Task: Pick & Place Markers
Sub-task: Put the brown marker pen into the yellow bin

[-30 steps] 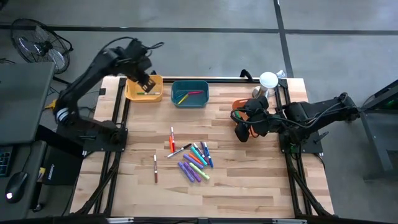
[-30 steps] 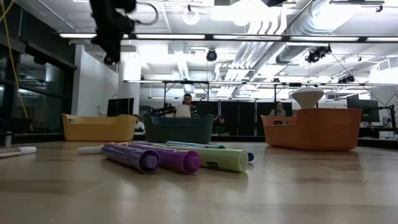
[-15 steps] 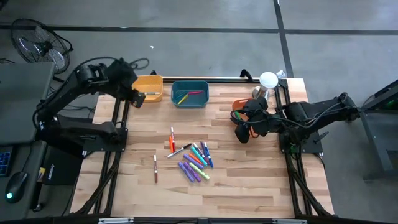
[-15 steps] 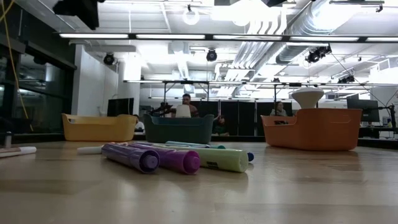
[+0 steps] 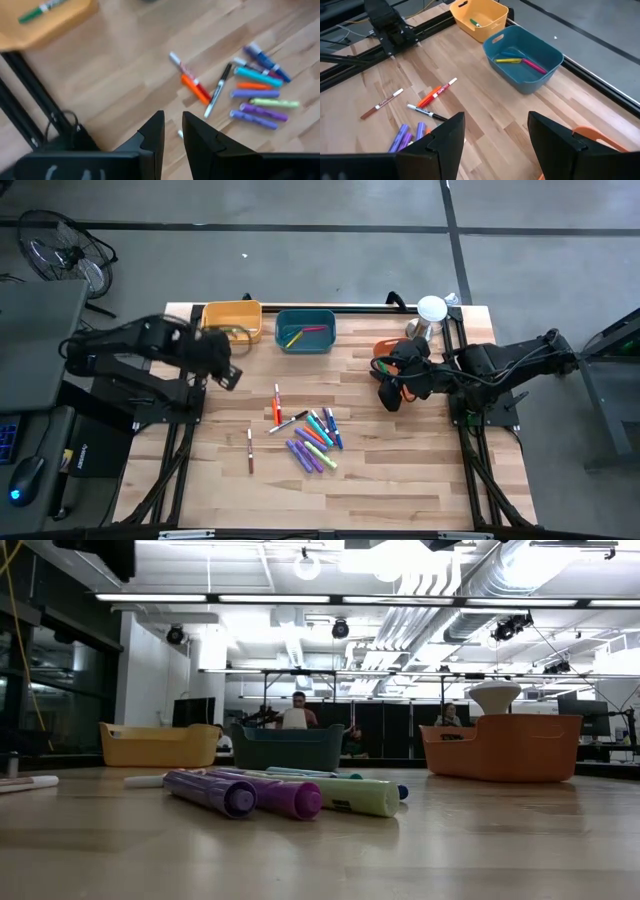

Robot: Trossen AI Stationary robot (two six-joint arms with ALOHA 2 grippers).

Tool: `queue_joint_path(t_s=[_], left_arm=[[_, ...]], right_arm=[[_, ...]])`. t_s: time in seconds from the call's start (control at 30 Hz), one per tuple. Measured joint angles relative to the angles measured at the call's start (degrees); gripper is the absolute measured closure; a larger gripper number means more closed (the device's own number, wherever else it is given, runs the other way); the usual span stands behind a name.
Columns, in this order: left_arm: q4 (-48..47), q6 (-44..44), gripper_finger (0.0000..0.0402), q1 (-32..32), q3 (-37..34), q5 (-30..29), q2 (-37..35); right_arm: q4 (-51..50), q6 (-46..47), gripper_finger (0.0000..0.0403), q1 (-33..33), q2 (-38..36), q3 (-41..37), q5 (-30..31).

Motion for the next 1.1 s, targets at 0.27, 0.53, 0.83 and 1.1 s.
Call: queue_joint_path(t_s=[0.27, 0.53, 0.83, 1.1], left_arm=[[5.68, -13.77, 0.0337, -12.27, -10.42, -0.20, -0.02], [14.16, -25.37, 0.0337, -20.06, -18.91, -0.18, -0.02], [21.84, -34.08, 0.0337, -26.72, -24.46, -0.17, 0.47], [24.70, -41.17, 0.0337, -30.68, -25.30, 0.66, 4.96]], right_arm=[[0.00, 0.00, 0.0197, 0.00, 0.00, 0.00, -1.19], [0.00, -0.02, 0.0198, 0.02, 0.00, 0.00, -1.51], [-0.02, 0.61, 0.0198, 0.02, 0.00, 0.00, -2.30], [-0.04, 1.93, 0.0198, 0.02, 0.00, 0.00, -2.98]])
